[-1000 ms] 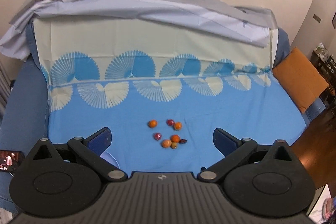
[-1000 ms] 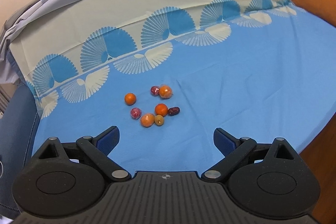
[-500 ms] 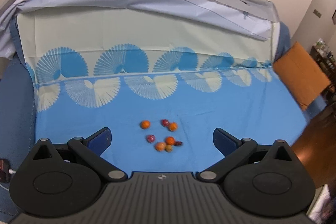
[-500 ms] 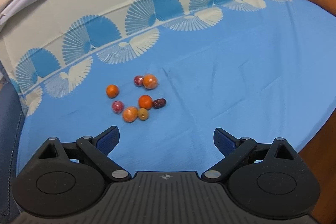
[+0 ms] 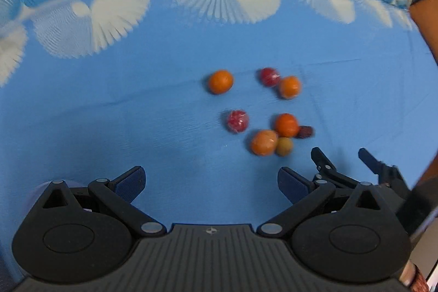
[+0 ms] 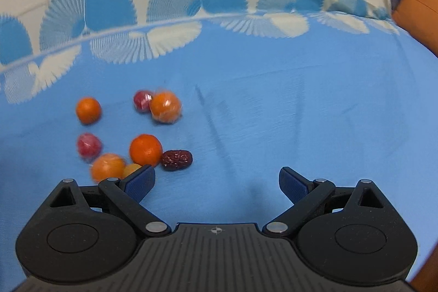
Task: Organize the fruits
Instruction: 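Grasp a wrapped red fruit with the left tool while the right tool grasps a red date, then carry the wrapped red fruit and date over the plate and open both tools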
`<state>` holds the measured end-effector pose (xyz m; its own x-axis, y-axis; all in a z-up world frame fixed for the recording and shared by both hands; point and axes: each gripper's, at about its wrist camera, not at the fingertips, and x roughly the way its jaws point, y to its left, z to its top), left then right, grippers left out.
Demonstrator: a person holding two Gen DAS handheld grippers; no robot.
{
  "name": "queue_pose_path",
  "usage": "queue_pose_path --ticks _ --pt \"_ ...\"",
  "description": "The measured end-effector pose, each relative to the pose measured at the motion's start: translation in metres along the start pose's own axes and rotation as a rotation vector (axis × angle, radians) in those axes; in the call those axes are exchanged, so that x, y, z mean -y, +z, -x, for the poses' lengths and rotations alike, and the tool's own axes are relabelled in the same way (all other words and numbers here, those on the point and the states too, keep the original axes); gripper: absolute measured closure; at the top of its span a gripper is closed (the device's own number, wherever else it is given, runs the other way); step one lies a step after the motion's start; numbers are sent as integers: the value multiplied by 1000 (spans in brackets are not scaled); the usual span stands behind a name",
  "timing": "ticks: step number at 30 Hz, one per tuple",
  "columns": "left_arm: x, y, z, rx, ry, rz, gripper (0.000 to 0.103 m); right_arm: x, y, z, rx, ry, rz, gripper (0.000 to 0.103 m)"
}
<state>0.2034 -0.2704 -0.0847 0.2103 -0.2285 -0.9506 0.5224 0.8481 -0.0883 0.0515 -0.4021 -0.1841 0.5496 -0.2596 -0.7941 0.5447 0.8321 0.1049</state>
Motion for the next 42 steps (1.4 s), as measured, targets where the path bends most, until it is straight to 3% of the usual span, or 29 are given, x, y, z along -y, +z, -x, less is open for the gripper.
queue_pose_path --ticks 6,13,15,17,18,19,20,27,33,37,39,41,42 --pt "5 21 -63 0 -5 -45 1 -6 -7 -44 13 -7 39 4" --pt "16 42 -108 -43 3 -51 0 -6 -12 -52 83 -7 55 1" --pt "12 43 -112 -37 -1 -10 1 -6 -13 -52 90 -6 60 1" --pt "8 43 -114 -47 24 12 18 -6 -12 -47 112 27 72 28" --pt "10 42 -109 -33 68 1 37 -8 -12 -44 136 33 89 69" --pt "11 40 -104 -27 60 -13 71 -10 -13 -41 150 8 116 78" --pt "10 39 -98 -36 28 -10 71 -9 -13 -40 148 8 119 78" --pt "3 25 -71 -7 43 16 71 11 -8 -36 187 -68 3 79" --pt "-2 9 -35 56 56 19 71 8 -15 -43 152 -82 36 78" --pt "-9 -3 -19 68 59 43 71 7 -20 -37 129 -107 12 63" --pt "-10 -7 -14 74 57 53 71 8 -21 -35 114 -117 2 61" --pt "-10 -13 -6 79 55 64 71 8 -22 -33 106 -106 -2 76" --pt "-10 -15 -3 82 56 65 71 7 -22 -32 107 -98 7 79"
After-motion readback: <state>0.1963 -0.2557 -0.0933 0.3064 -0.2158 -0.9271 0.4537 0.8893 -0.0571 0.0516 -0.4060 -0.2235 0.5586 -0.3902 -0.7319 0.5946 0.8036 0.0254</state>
